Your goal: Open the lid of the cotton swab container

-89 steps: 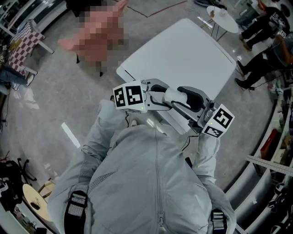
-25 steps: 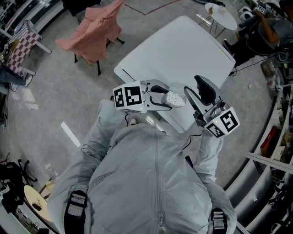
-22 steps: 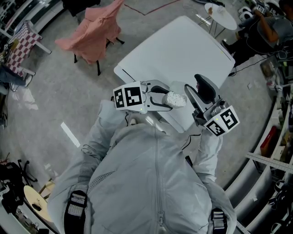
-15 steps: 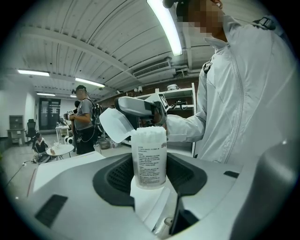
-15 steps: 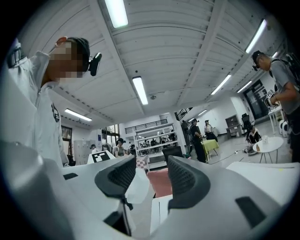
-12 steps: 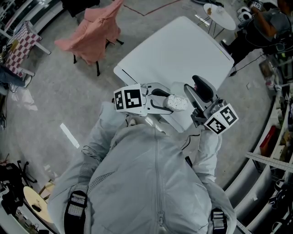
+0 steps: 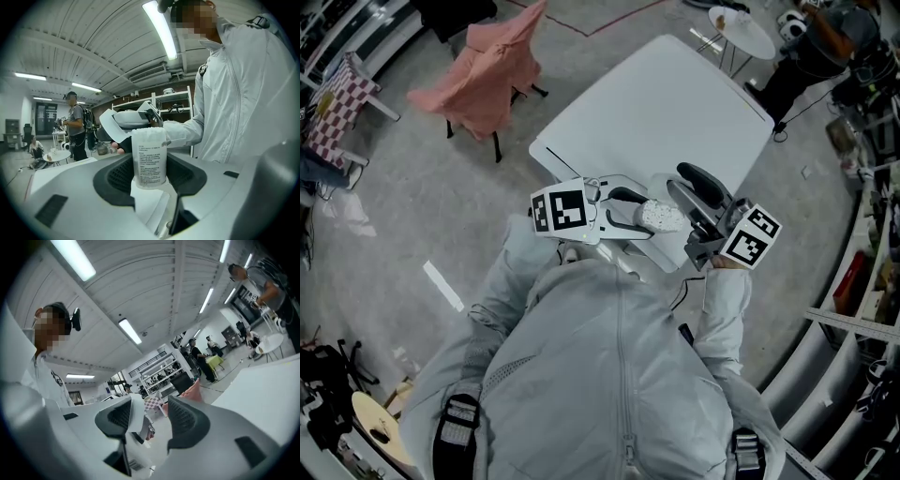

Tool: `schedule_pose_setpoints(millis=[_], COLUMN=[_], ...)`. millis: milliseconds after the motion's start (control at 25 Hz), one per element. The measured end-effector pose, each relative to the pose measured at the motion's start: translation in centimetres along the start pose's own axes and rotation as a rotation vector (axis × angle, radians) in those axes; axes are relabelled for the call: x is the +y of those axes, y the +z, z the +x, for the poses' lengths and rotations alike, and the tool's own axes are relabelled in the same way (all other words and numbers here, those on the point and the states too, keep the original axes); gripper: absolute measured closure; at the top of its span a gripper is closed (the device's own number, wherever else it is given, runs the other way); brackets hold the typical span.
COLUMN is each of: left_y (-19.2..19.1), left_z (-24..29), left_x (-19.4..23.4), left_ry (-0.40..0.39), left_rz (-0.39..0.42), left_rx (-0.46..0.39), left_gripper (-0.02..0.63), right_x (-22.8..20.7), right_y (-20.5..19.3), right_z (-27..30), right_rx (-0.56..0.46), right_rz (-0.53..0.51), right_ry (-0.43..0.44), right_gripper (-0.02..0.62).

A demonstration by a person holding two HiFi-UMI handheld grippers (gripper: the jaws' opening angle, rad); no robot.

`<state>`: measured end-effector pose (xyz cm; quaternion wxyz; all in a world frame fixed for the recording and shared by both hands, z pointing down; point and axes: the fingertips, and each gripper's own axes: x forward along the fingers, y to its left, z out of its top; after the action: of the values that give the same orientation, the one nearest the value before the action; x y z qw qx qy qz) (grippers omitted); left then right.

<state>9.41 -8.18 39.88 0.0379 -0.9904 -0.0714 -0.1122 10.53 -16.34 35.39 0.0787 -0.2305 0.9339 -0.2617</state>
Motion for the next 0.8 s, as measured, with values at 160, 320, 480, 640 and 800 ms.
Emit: schedule_pose_setpoints(millis=[160, 320, 480, 640, 800], left_y=[-0.4, -0.1, -0.4, -0.9, -1.3], left_z=[-0.5, -0.3, -0.2, -0.4, -0.9], left_x=[-0.3, -0.3, 0.4, 1.4, 2.3], left_ry=[-0.025, -0.035, -0.013, 0.017, 0.042], left_rz=[0.001, -0.009, -0.025, -0.048, -0.078], left_rx=[-0.008, -0.018, -0.019, -0.009, -0.016], left_gripper=[0.394, 0.395, 0.394, 0.394, 0.394], right_x=[0.1, 0.7, 0.7, 0.4, 0.2], right_y=[-0.9, -0.7, 0.1, 0.5, 1.1], right_z=[0.8, 0.6, -0.3, -1.2, -1.8], right_rx=[0.013, -0.003, -0.032, -0.044, -0.082], right_rz=[0.132, 0.077, 0.024, 0.005, -0.009], right_ry=[0.052, 0.06, 0.048, 0.024, 0.0], right_gripper=[0.362, 0.362, 0.362, 0.361, 0.36])
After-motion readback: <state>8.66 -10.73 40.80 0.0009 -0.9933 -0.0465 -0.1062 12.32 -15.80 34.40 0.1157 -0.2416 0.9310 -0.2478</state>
